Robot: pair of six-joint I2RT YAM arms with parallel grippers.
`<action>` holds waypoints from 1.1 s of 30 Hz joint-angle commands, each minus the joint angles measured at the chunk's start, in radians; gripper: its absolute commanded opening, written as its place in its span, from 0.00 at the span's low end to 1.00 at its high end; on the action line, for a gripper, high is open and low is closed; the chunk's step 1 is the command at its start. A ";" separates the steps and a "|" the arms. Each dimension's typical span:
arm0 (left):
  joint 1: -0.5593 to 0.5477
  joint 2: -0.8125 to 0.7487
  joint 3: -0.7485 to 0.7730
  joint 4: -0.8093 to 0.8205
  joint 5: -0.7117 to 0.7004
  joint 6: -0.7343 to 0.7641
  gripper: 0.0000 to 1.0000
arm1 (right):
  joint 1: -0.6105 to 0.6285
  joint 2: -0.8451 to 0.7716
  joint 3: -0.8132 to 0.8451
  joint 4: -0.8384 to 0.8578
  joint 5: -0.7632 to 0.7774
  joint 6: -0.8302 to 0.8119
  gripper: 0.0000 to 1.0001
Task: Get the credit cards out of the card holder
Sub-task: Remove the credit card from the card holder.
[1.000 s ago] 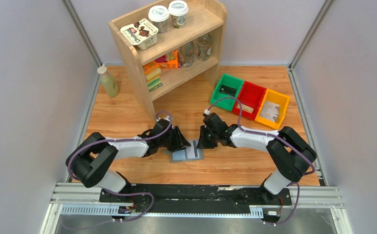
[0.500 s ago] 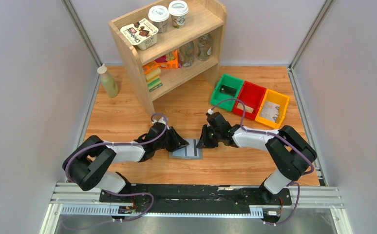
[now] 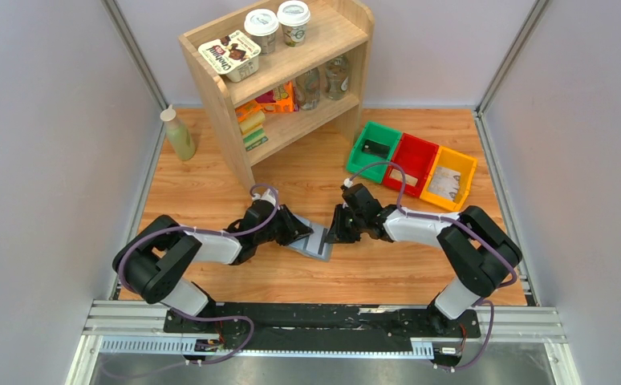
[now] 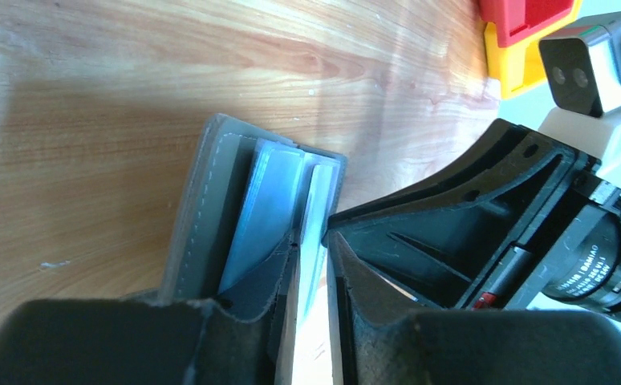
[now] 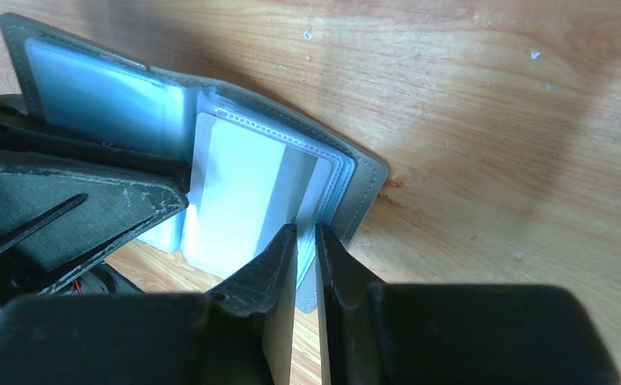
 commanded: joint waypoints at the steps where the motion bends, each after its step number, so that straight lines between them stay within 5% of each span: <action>1: -0.025 0.046 0.034 0.073 0.144 0.010 0.28 | 0.014 0.053 -0.015 0.008 0.017 -0.018 0.17; 14: -0.025 0.066 0.041 0.012 0.147 0.047 0.32 | -0.021 0.062 0.002 -0.003 0.035 -0.086 0.17; 24: -0.022 -0.005 -0.010 -0.126 0.041 0.022 0.54 | -0.035 0.116 0.024 -0.039 0.060 -0.169 0.13; 33: -0.005 0.016 -0.068 -0.154 0.007 -0.047 0.52 | -0.035 0.136 0.046 -0.046 0.029 -0.219 0.11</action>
